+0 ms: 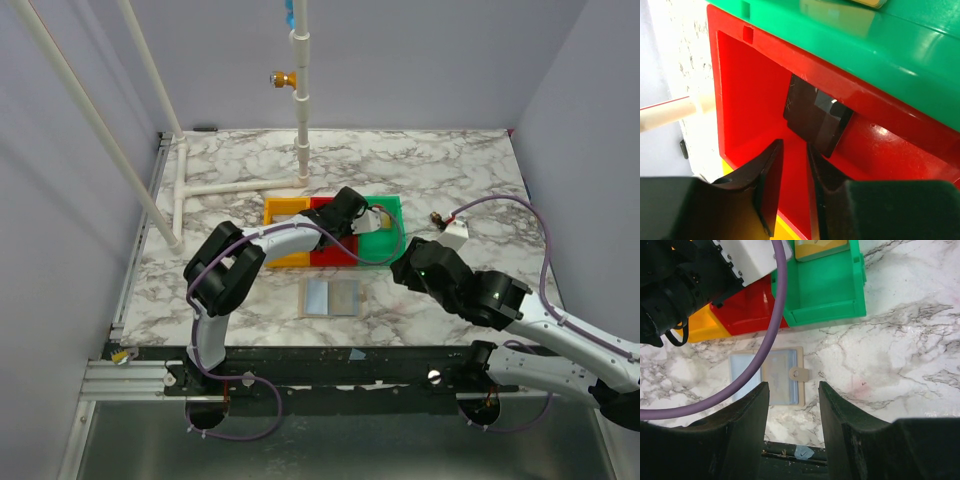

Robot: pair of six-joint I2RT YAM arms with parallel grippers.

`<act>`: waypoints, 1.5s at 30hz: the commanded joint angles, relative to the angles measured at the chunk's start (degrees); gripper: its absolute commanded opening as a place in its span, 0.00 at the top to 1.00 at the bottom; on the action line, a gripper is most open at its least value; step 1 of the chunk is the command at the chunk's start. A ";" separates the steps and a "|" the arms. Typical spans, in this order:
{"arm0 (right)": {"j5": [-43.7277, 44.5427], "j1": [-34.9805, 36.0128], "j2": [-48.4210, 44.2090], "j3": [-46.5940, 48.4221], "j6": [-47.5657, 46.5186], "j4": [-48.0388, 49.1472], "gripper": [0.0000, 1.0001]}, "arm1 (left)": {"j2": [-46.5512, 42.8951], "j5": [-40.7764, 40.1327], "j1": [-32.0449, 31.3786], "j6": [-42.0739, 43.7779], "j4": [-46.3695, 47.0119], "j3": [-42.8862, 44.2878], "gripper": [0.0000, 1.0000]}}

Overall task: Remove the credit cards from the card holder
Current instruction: Place the credit card in the storage box.

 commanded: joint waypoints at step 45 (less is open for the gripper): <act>-6.40 -0.22 6.41 -2.74 -4.10 7.81 0.54 | -9.97 12.35 3.29 -24.13 -14.32 6.89 0.41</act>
